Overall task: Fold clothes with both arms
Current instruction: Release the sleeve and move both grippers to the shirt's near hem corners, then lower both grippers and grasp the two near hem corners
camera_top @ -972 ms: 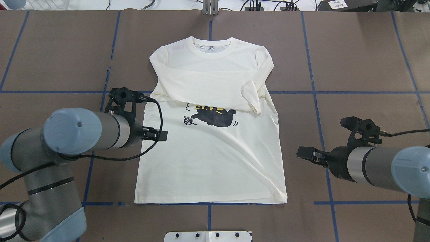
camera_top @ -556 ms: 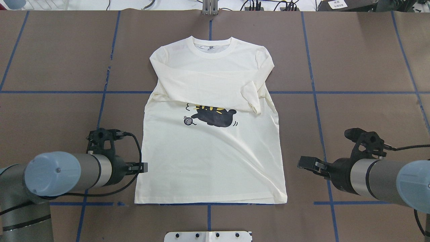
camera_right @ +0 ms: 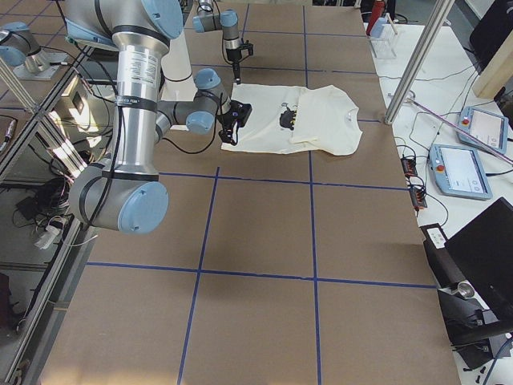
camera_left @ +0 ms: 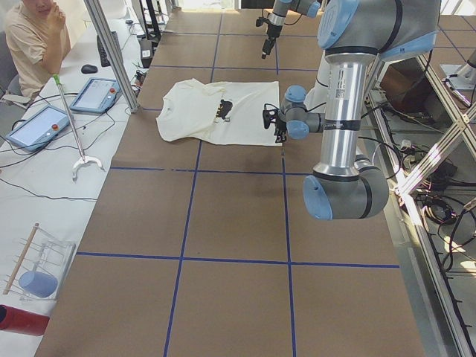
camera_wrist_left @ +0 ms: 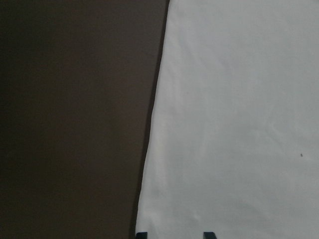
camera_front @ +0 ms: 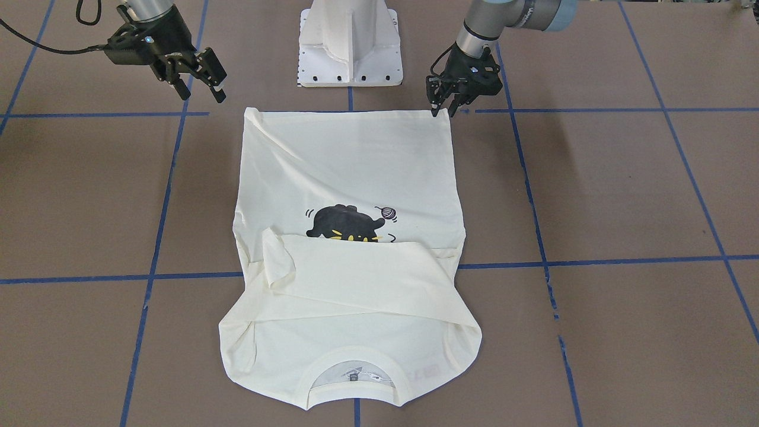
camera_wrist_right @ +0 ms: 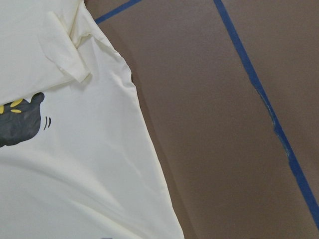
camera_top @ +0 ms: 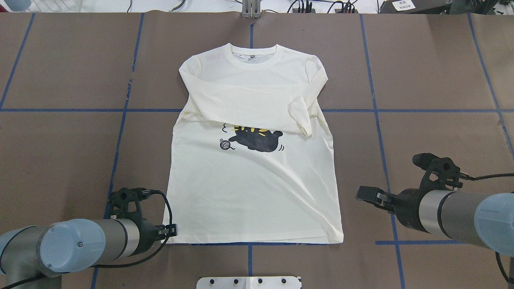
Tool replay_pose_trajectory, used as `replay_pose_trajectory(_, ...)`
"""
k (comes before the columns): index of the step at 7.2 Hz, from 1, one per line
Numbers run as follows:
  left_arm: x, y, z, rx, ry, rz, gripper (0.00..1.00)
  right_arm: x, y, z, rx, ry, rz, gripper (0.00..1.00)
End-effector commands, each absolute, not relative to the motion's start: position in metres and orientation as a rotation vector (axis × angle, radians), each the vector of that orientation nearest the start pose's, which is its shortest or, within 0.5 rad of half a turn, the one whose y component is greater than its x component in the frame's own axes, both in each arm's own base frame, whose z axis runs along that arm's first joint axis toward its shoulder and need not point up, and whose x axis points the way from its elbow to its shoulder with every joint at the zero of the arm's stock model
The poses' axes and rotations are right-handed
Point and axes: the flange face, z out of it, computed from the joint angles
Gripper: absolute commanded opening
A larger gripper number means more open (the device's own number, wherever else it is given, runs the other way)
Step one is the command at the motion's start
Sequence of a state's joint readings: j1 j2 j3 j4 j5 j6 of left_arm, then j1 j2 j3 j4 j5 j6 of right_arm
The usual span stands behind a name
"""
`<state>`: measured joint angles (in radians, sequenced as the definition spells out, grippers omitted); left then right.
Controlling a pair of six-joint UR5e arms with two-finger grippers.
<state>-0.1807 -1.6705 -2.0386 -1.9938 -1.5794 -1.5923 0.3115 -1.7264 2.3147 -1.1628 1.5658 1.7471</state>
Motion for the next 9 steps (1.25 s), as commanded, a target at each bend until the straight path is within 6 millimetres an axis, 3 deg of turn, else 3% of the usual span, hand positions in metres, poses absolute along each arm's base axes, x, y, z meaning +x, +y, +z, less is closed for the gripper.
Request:
replay_pose_trajectory(1,0.483,-0.218,0.352,0.063,0.955,-0.179,0.48,-0.338,-0.250,0.335,0.074,-1.004,0.449,0.94)
replay_pose_trajectory(4,0.486,-0.216,0.358,0.057,0.934,-0.175,0.48,-0.338,-0.249,0.335,0.073,-1.002,0.450,0.94)
replay_pose_trajectory(9,0.491,-0.211,0.362,0.051,0.923,-0.164,0.32,-0.338,-0.249,0.335,0.073,-1.002,0.450,0.95)
